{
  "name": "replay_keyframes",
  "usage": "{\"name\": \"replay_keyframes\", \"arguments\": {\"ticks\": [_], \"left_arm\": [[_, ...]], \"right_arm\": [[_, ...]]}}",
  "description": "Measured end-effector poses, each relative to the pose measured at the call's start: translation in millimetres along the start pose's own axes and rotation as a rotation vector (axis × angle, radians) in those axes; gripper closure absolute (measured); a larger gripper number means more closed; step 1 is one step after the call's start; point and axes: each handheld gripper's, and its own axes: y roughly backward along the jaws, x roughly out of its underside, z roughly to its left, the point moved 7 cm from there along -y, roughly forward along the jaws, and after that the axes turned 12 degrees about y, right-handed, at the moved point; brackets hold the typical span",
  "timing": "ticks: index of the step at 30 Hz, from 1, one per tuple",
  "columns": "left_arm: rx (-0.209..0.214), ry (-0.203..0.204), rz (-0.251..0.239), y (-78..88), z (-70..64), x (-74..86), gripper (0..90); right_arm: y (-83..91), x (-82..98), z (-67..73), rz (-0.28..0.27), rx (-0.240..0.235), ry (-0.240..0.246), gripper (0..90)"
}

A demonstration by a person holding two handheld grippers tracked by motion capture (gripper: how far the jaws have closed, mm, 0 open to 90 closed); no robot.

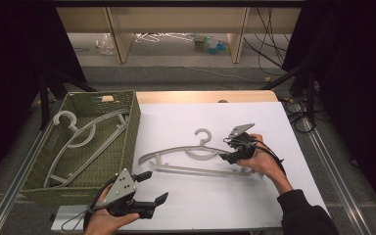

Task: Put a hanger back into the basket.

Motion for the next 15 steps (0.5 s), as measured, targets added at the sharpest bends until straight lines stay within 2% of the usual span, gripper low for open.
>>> {"name": "replay_keyframes", "arguments": {"ticks": [2,5,7,9,12,15], "left_arm": [[0.008,0.002,0.001,-0.2,-0.4,0.2,20.0],[0.012,-0.001,0.007,-0.3,-1.4,1.3,20.0],[0.026,-0.002,0.003,-1.9,-2.3,1.5,20.0],[0.019,-0.004,0.014,-1.9,-2.4,2.4,20.0],[0.024,0.003,0.009,-3.9,-2.7,3.1,20.1],[0.020,0.002,0.020,-3.2,-1.5,3.6,20.3]], "right_arm": [[-5.1,1.0,-2.1,0.019,-0.018,-0.009,45.3],[-11.9,4.5,-5.5,0.035,-0.032,0.003,50.8],[-15.8,7.1,-7.2,0.049,-0.032,0.001,53.1],[-19.4,9.3,-9.0,0.056,-0.033,0.013,58.8],[-20.0,10.0,-8.3,0.052,-0.072,0.006,66.1],[-19.8,8.2,-7.3,0.087,-0.094,0.014,68.4]]}}
